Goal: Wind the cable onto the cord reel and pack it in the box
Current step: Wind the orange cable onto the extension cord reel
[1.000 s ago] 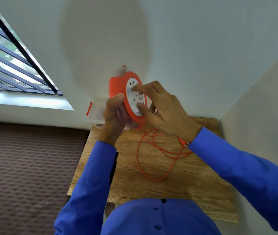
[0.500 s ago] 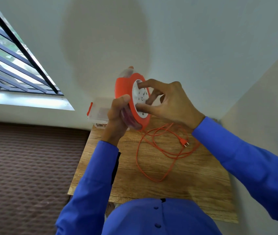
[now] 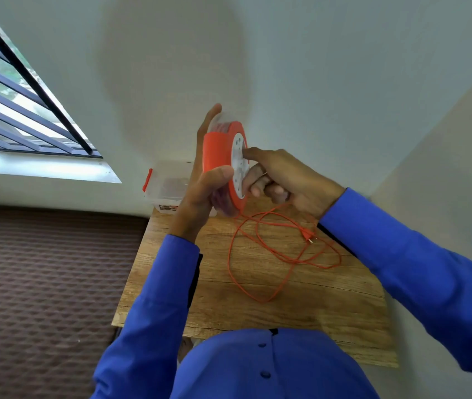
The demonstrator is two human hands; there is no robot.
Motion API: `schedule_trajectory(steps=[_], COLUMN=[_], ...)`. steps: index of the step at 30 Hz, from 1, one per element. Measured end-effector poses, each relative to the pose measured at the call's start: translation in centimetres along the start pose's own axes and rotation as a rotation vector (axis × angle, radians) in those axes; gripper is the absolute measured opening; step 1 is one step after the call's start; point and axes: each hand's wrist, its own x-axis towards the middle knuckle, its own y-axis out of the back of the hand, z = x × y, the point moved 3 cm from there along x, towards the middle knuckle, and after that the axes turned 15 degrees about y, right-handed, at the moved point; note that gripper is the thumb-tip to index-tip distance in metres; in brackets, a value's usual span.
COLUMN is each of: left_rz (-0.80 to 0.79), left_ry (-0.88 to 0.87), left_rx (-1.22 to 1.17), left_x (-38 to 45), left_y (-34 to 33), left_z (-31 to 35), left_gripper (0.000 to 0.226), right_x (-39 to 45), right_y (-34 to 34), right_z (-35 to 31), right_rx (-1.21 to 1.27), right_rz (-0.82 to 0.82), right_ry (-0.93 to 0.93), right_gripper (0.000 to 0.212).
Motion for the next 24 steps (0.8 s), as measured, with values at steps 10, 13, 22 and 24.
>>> schedule_trajectory(steps=[10, 13, 22, 24], left_rz=[0.065, 0.032, 0.013, 0.031], left_ry=[0.011, 0.038, 0.074, 0.060], left_rx=[-0.094, -0.089, -0.020, -0.001], left_x=[-0.5, -0.5, -0.5, -0.5], left_y=[0.7, 0.5, -0.7, -0.8], left_z=[0.4, 0.5, 0.4, 0.6], left_gripper=[0.060, 0.079, 0.133, 0.141], right_x=[-3.8, -3.8, -2.1, -1.7], right_y=[-1.7, -1.6, 0.0, 0.1], right_z=[-0.4, 0.2, -0.9, -1.1], right_rx=[-0.966, -1.082, -0.386, -0.301], right_rz=[0.057, 0.040, 0.238, 0.275], right_ry=[0.819, 0.921, 0.721, 0.664], right_gripper=[0.056, 0.053, 0.051, 0.036])
